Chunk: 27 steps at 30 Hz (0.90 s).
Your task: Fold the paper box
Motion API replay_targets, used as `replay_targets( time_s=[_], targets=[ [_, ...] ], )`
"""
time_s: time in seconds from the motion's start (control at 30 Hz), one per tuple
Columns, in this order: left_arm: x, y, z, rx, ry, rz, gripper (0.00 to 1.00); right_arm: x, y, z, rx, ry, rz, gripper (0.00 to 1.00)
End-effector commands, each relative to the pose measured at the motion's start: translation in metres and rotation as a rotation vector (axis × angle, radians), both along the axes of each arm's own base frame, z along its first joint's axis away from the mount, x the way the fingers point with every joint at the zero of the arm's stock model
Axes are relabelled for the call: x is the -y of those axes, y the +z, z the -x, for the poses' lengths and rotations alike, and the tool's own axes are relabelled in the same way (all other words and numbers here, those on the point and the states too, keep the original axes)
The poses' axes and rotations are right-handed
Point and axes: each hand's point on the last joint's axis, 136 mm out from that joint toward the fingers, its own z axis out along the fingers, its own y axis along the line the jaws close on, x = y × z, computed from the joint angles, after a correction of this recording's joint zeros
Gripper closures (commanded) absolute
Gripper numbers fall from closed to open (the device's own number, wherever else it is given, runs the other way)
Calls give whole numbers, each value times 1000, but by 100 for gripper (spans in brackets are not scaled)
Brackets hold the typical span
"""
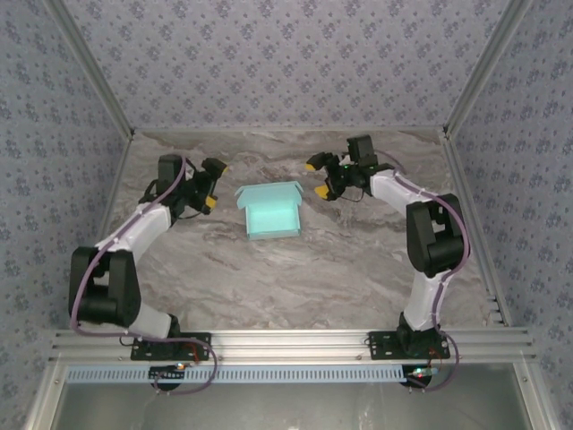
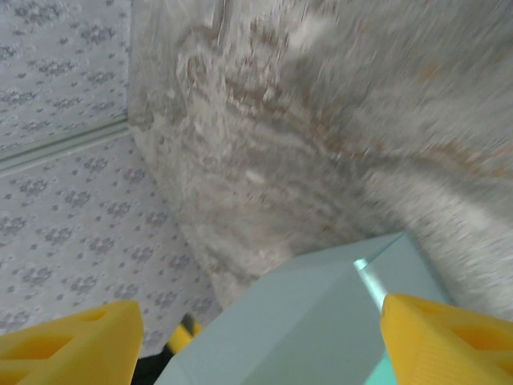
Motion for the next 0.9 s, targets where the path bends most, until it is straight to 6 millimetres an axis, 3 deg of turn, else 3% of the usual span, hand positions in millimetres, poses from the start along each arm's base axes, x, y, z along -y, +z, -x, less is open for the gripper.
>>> replay_targets(
  time_s=[0.0, 0.17, 0.3, 0.57, 0.87],
  targets=[
    [35, 10, -4, -74, -55, 150, 1, -20, 5, 1, -90, -25, -123, 20],
    [45, -10, -7, -111, -49, 180, 1, -22, -5, 10, -142, -32, -106, 25],
    [52, -12, -4, -122, -56, 201, 1, -25, -5, 15, -144, -20, -110, 27],
    [58, -9, -3, -108, -58, 213, 14, -43, -8, 25, -158, 14, -129, 28],
    [71, -20, 14, -158, -56, 231, 15, -40, -25, 48, -212, -92, -100, 27]
  ],
)
